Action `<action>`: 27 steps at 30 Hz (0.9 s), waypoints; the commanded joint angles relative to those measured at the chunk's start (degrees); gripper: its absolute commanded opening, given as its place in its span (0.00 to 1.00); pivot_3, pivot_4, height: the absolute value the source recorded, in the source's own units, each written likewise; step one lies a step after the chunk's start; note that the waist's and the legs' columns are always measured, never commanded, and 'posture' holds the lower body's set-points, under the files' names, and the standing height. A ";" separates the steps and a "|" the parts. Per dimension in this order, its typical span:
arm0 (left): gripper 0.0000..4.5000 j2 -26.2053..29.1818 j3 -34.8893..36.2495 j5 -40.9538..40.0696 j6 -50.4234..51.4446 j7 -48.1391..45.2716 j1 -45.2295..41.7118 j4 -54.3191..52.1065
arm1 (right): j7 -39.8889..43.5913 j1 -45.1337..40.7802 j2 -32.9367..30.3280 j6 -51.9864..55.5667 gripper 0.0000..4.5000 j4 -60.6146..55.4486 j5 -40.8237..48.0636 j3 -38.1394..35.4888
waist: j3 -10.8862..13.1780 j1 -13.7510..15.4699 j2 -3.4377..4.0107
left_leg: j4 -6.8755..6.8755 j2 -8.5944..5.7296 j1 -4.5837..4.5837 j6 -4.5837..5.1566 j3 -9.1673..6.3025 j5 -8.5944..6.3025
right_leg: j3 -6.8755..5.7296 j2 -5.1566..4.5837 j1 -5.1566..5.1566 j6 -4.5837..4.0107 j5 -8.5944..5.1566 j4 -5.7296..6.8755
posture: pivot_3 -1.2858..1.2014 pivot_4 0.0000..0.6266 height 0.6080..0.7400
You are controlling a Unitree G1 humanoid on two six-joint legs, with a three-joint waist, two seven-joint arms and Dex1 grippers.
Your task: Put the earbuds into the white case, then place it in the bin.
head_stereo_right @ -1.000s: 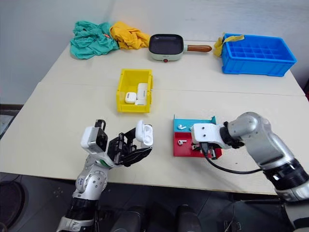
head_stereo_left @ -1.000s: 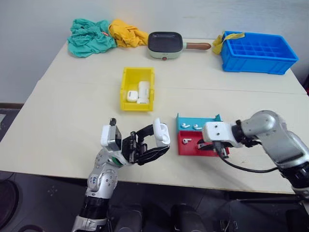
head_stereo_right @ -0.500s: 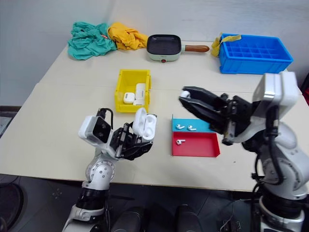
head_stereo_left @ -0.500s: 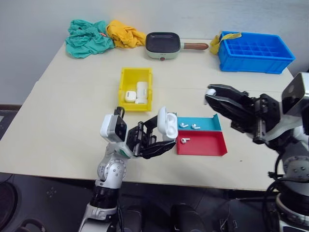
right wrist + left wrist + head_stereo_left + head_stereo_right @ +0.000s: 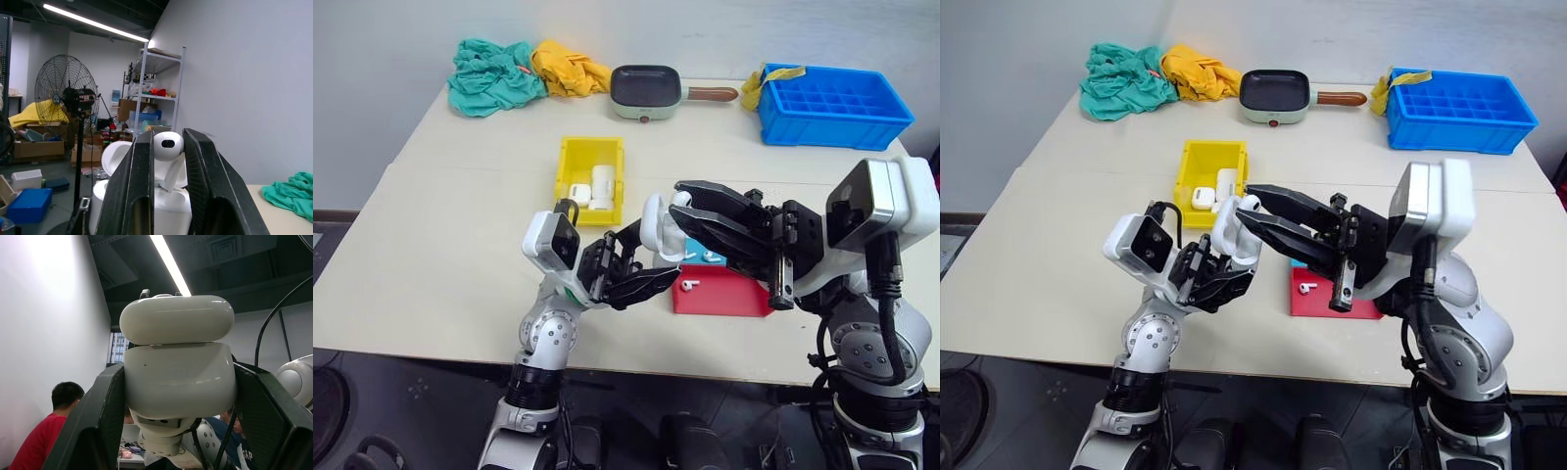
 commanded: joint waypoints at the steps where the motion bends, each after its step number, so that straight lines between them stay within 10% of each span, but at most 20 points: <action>1: 0.62 -0.05 -0.15 -0.57 -0.05 -0.22 -0.23 -2.61 | 0.13 0.13 0.58 -2.50 0.11 0.35 -1.82 0.74 | 0.00 0.00 0.00 | 0.00 0.00 0.00 0.00 0.00 0.00 | 0.00 0.00 0.00 0.00 0.00 0.00 | 0.52 0.24 1.00; 18: 0.62 -1.26 -0.29 0.50 -0.99 0.60 -1.02 -3.01 | 5.19 4.37 -2.44 -2.05 0.11 3.71 -2.57 3.16 | 0.00 0.02 0.00 | 0.00 0.00 0.00 0.00 0.00 0.00 | 0.00 0.00 0.00 0.00 0.00 -0.01 | 0.52 0.24 1.00; 27: 0.62 2.46 2.49 2.10 -1.38 -0.14 0.20 -0.56 | 3.79 10.82 -9.91 -2.91 0.66 1.55 0.06 -10.69 | 0.01 0.45 -0.01 | -0.01 -0.03 -0.04 0.03 -0.04 -0.01 | -0.01 -0.03 0.03 0.00 0.00 -0.09 | 0.52 0.24 1.00</action>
